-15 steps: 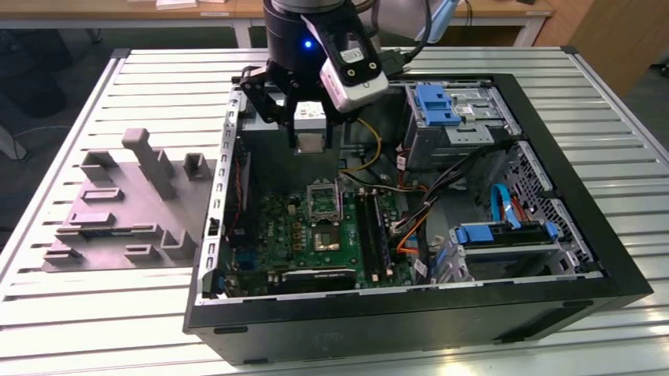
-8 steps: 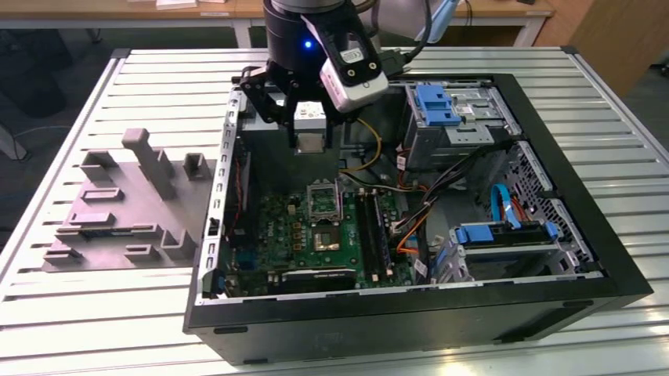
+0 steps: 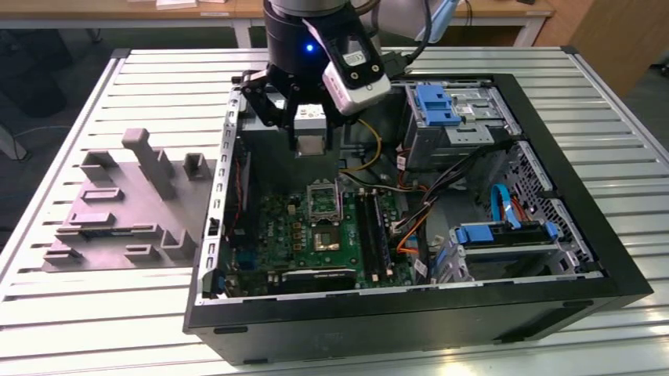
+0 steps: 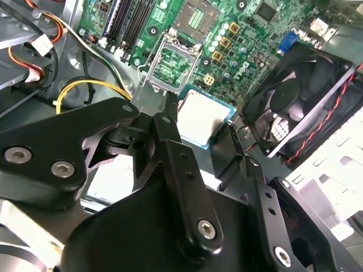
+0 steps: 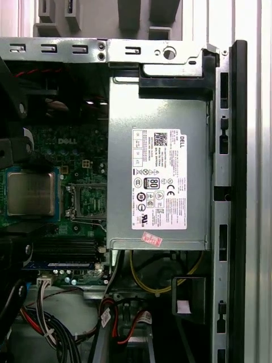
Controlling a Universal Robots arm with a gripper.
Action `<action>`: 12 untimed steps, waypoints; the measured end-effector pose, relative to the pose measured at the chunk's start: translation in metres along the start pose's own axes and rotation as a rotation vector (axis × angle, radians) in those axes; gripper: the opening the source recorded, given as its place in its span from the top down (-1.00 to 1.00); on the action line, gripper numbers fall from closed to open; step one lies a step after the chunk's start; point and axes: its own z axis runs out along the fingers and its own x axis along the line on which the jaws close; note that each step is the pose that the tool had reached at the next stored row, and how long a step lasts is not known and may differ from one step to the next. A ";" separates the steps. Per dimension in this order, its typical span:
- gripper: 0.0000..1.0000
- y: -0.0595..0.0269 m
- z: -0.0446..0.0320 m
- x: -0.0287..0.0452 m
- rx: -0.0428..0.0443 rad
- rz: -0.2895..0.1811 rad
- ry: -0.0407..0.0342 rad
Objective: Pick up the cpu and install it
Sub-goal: 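Place the cpu into insertion slot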
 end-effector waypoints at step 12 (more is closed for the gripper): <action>0.06 -0.0061 0.0145 -0.0055 -0.0001 0.000 0.0000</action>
